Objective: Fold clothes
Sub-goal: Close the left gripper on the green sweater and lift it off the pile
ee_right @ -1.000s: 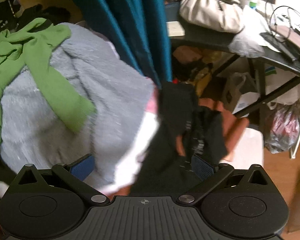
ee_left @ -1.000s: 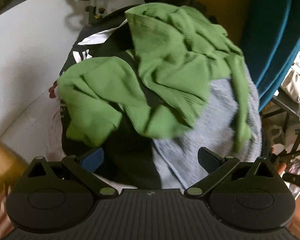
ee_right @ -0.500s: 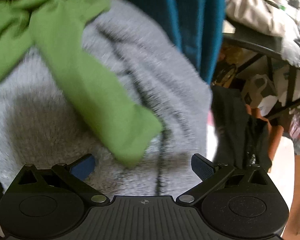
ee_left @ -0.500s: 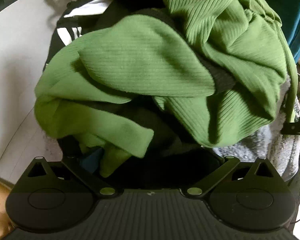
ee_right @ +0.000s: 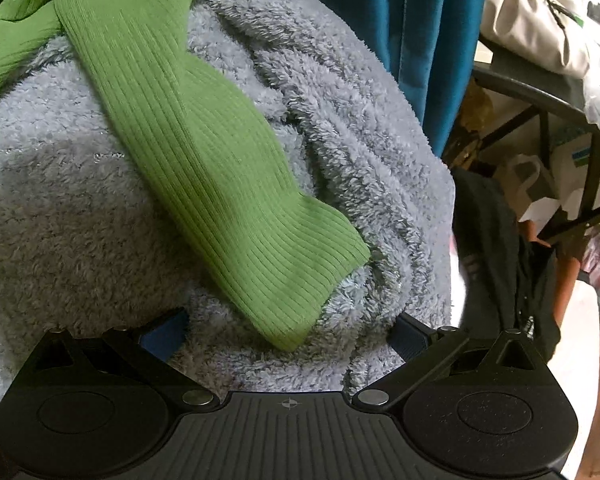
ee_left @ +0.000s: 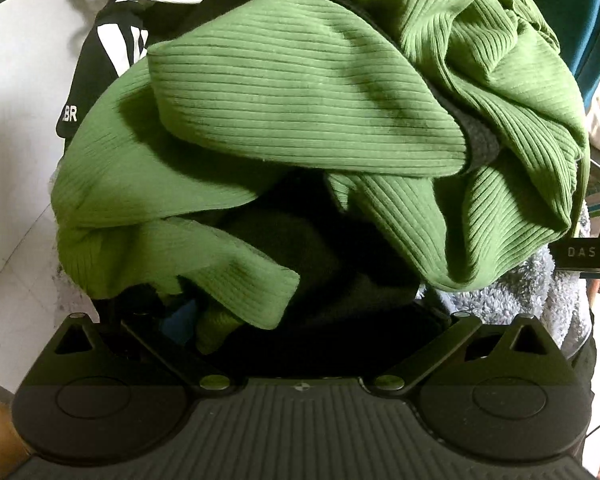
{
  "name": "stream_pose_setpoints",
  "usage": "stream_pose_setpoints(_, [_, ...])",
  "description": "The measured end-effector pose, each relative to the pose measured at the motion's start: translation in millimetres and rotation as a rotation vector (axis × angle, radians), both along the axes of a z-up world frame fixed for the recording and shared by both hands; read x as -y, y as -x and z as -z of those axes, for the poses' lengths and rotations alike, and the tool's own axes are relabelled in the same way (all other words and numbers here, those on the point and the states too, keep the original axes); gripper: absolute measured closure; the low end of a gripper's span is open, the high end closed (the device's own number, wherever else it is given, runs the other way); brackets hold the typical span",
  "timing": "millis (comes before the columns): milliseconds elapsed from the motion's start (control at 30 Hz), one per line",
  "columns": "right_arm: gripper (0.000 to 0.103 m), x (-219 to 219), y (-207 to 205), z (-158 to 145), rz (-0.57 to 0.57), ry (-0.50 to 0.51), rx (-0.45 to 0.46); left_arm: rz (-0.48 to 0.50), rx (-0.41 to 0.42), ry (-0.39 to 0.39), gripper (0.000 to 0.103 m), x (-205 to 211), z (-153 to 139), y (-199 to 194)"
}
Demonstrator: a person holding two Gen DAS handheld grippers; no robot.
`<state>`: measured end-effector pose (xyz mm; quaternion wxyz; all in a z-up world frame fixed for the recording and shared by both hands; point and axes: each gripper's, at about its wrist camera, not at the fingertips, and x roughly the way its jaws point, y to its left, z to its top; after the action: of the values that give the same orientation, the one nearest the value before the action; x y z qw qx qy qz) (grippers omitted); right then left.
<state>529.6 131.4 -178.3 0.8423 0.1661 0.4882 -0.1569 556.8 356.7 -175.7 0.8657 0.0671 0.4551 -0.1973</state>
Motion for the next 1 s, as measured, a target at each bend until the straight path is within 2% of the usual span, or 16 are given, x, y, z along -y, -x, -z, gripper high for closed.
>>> stream_pose_setpoints(300, [0.001,4,-1,6,-0.001,-0.024,0.001,0.013,0.004,-0.034,0.000,13,3,-2])
stream_pose_setpoints(467, [0.001,7,1,3,-0.008,-0.033,-0.011,0.027,-0.028,-0.031,0.000,15,-2,-6])
stream_pose_setpoints(667, [0.001,14,15,0,-0.029,-0.042,0.001,0.027,-0.040,0.023,0.001,9,-15,-1])
stream_pose_setpoints(767, [0.001,20,24,-3,-0.029,-0.075,0.010,0.015,-0.040,0.080,0.001,2,-28,5])
stream_pose_setpoints(1000, [0.001,27,48,-5,-0.006,-0.100,0.029,0.016,0.125,0.114,0.001,-15,-71,35])
